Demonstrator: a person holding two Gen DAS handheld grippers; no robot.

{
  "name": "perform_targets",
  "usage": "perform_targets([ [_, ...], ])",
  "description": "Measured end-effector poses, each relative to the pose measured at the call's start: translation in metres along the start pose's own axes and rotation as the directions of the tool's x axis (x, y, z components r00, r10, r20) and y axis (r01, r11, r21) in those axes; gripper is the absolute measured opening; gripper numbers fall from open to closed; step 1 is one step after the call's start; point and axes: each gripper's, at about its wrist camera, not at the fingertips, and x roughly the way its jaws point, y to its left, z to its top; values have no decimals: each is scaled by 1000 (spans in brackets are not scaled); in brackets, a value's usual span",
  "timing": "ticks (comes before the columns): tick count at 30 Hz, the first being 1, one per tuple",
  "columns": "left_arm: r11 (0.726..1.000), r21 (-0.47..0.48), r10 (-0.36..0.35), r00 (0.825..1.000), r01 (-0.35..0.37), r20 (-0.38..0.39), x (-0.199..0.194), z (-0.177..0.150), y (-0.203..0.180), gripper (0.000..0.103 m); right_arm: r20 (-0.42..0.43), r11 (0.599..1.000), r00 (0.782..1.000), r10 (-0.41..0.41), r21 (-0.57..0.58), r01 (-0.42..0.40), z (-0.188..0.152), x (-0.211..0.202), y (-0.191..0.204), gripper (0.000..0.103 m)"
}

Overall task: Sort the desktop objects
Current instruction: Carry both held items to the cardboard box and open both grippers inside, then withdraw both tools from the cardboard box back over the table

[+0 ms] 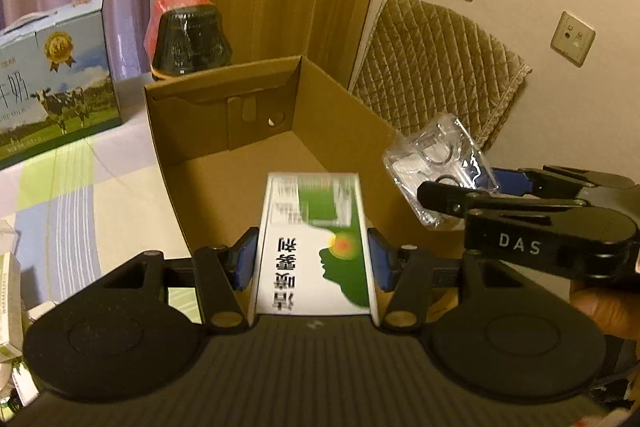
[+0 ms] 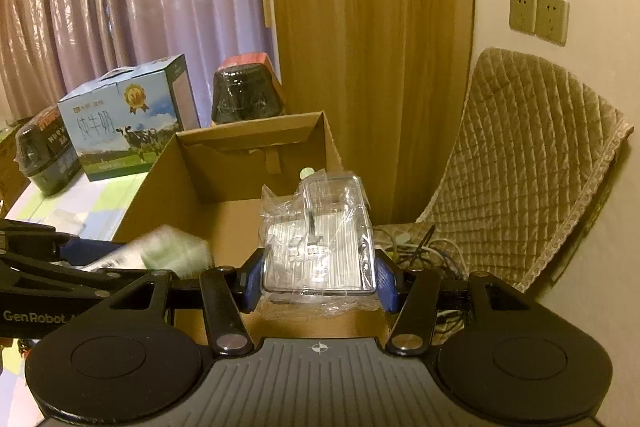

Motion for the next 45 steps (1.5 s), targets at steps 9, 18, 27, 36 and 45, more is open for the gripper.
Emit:
perform_targets([
  [9, 1000, -2, 19, 999, -19, 33, -18, -1, 8, 50, -8, 1000, 1000, 15, -1, -15, -3, 2, 9, 52],
  [18, 998, -31, 47, 998, -46, 49, -40, -9, 24, 54, -10, 998, 998, 60, 28, -60, -1, 0, 19, 56],
  [27, 997, -47, 69, 996, -67, 50, -57, -21, 34, 59, 22, 998, 998, 58, 30, -59, 6, -17, 23, 67],
  [36, 993, -65, 101, 993, -98, 57, -90, -40, 43, 67, 43, 998, 998, 52, 25, -53, 8, -53, 37, 71],
  [45, 988, -79, 138, 987, -132, 76, -140, -64, 57, 77, 73, 996, 994, 85, 1, -85, 6, -97, 76, 84],
])
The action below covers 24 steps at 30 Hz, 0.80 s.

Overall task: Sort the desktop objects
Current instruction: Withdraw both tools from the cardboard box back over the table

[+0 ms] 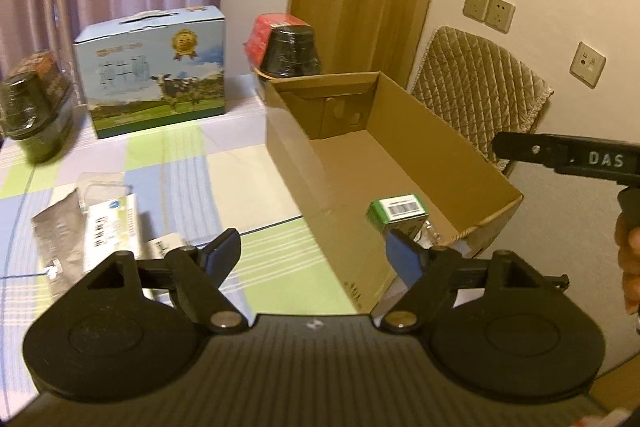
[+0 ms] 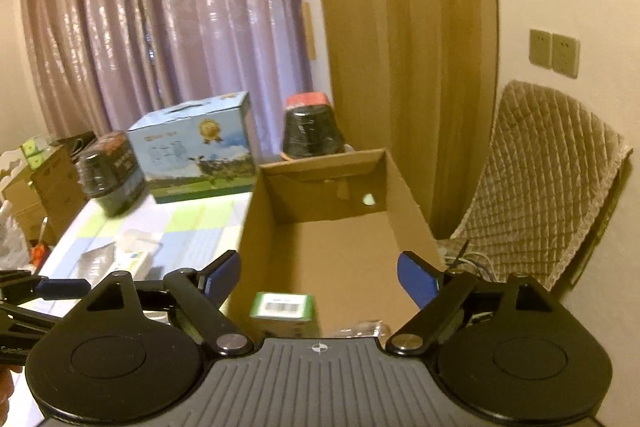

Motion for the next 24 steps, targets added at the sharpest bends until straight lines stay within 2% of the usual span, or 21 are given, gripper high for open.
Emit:
perform_targets([
  [10, 996, -38, 83, 996, -82, 31, -59, -24, 40, 91, 17, 996, 996, 85, -39, -84, -3, -26, 61, 95],
  [13, 993, -54, 109, 993, -107, 37, -75, -35, 56, 95, 14, 992, 993, 116, -51, -115, -9, -29, 78, 101],
  [18, 981, -91, 178, 983, -174, 39, -101, -59, 88, 100, -15, 981, 984, 180, -69, -181, -25, -27, 104, 101],
  [24, 961, -114, 254, 967, -254, -8, -111, -87, 126, 101, -82, 965, 968, 239, -87, -246, -55, -11, 131, 101],
])
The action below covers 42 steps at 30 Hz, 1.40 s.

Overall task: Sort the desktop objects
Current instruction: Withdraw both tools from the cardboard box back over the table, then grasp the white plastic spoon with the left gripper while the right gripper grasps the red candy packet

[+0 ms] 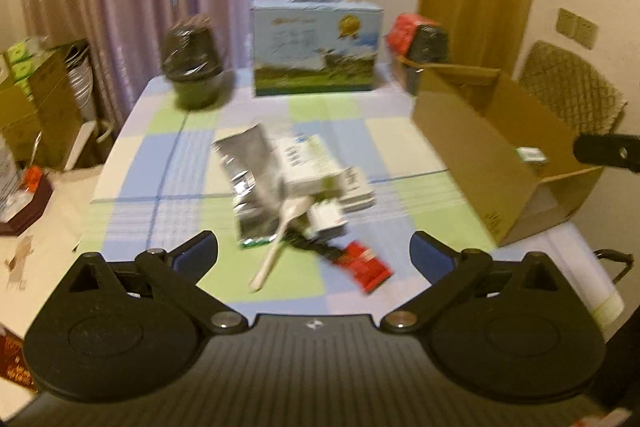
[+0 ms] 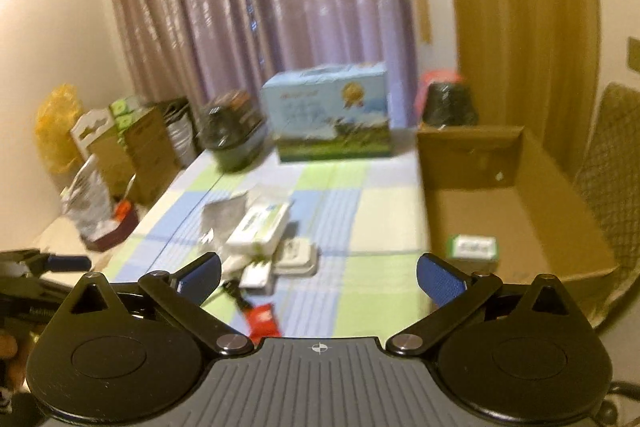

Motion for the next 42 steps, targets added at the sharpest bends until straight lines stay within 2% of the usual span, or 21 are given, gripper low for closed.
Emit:
perform_targets([
  [10, 999, -25, 24, 997, -26, -70, 23, -30, 36, 101, -93, 999, 995, 31, -30, -34, -36, 45, 13, 101],
  [15, 1000, -3, 29, 995, -29, -92, 45, -37, 41, 100, -137, 996, 989, 50, -66, -60, -47, 69, 17, 101],
  [22, 998, 61, 0, 995, 6, -96, 74, -40, 44, 99, -166, 994, 985, 51, -91, -67, -54, 103, 14, 100],
  [32, 995, 94, -14, 991, 27, -131, 112, -38, 53, 89, -224, 979, 970, 98, -155, -135, -64, 142, 17, 76],
  [42, 993, 108, -36, 989, 52, -145, 130, -33, 60, 88, -284, 957, 946, 155, -196, -215, -75, 177, 36, 73],
])
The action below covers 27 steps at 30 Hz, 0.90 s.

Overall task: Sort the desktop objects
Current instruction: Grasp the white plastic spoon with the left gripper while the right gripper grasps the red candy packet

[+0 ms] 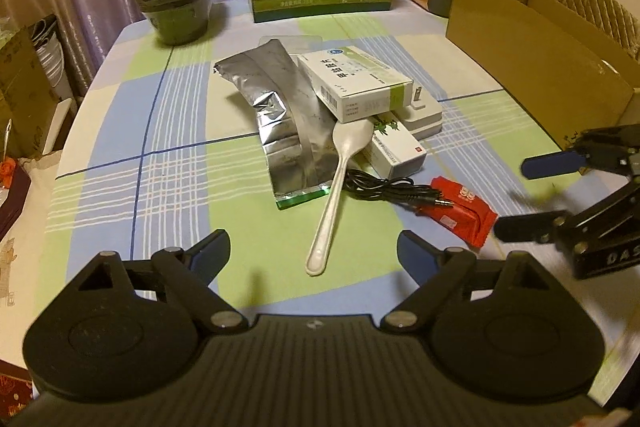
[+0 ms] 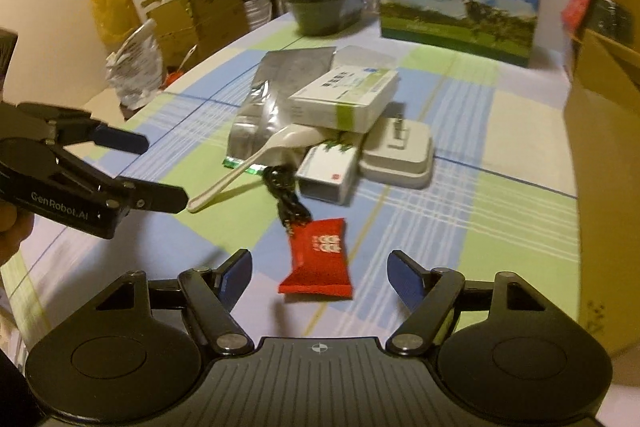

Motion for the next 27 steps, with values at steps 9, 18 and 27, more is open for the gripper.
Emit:
perform_targets([
  [9, 1000, 13, -8, 1000, 8, -14, 13, 5, 6, 83, -41, 999, 999, -15, -52, 13, -1, 25, 6, 61],
  [18, 997, 52, -49, 999, 50, -19, 32, 14, -1, 79, -68, 998, 998, -10, -63, 6, 0, 40, 6, 51],
  [27, 995, 58, -79, 997, 80, -12, 48, 24, -3, 58, -60, 997, 997, -39, -68, 35, 2, 41, 3, 37],
])
